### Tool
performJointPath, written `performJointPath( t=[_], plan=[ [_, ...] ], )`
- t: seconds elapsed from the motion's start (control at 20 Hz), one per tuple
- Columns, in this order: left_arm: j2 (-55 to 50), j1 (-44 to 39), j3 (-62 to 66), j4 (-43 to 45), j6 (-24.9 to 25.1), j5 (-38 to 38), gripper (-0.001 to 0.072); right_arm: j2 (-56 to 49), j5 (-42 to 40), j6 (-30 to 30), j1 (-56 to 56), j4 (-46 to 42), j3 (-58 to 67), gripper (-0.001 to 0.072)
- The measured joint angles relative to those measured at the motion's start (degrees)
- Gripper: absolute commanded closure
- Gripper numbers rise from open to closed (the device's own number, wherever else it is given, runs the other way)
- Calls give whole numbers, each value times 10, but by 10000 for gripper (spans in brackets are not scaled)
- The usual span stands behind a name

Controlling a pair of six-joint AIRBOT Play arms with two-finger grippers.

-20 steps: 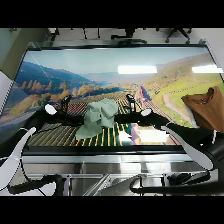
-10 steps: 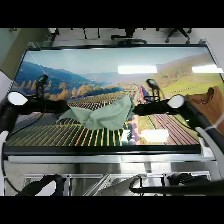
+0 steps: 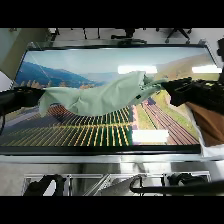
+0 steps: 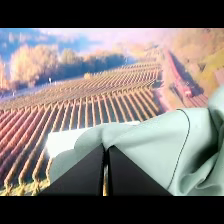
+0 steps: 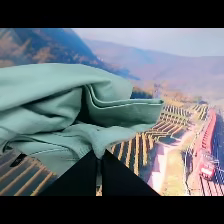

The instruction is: Fold the shirts.

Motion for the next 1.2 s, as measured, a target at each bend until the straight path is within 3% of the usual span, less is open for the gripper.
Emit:
performJointPath(
  t=[0.35, 0.5, 0.7, 0.75, 0.85, 1.2],
  plan=[
    [47, -59, -153, 0, -20, -18, 699, -16, 102, 17, -1, 51, -66, 688],
    [10, -99, -249, 0, -24, -12, 699, -34, 119, 20, -1, 74, -123, 688],
    [-71, -135, -326, 0, -24, 56, 698, -70, 115, 16, -1, 80, -179, 688],
    [-94, -138, -334, 0, -24, 76, 646, -81, 112, 15, -1, 75, -187, 688],
    [-138, -138, -335, 0, -22, 91, 1, -102, 110, 13, -2, 66, -197, 688],
    [-202, -159, -233, -13, 11, -8, 8, -126, 111, 15, -2, 28, -207, 688]
  ],
)
